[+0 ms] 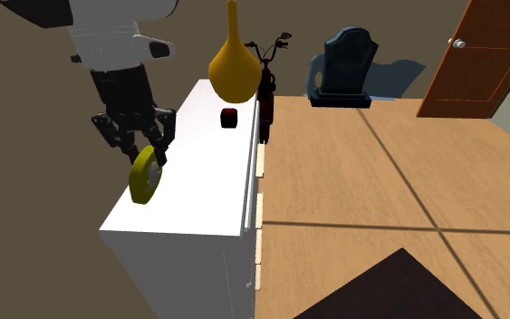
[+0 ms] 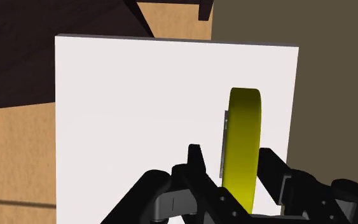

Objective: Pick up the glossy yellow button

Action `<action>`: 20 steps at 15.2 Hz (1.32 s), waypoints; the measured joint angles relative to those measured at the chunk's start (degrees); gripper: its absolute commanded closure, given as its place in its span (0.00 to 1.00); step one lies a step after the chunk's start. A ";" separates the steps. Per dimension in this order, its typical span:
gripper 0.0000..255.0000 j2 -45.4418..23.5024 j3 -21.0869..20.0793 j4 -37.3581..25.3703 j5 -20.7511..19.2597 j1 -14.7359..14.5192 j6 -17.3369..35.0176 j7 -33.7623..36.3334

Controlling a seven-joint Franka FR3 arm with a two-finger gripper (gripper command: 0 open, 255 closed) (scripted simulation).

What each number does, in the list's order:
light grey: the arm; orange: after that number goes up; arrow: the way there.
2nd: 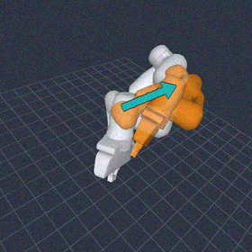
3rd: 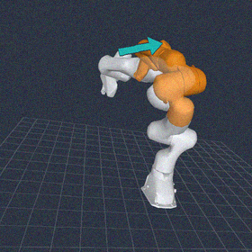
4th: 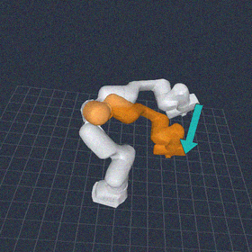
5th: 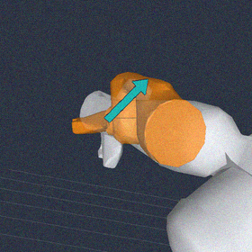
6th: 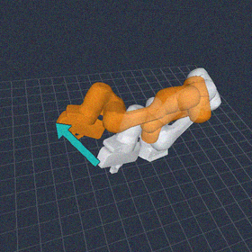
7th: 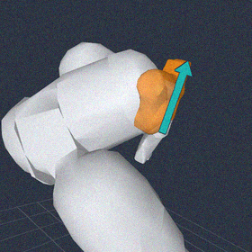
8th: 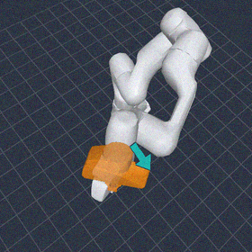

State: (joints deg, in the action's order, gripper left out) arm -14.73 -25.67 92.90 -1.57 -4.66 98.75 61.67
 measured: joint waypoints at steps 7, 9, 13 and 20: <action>1.00 0.49 -0.02 1.04 0.30 0.21 2.92 -0.41; 1.00 -0.18 0.10 -0.22 0.23 0.08 0.93 -0.12; 1.00 -1.21 0.19 -2.07 0.13 -0.26 -1.59 0.48; 1.00 -1.76 -0.13 -7.09 0.20 -0.92 -7.35 0.97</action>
State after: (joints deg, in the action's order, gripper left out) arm -16.49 -25.80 85.81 -1.37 -5.58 91.40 62.63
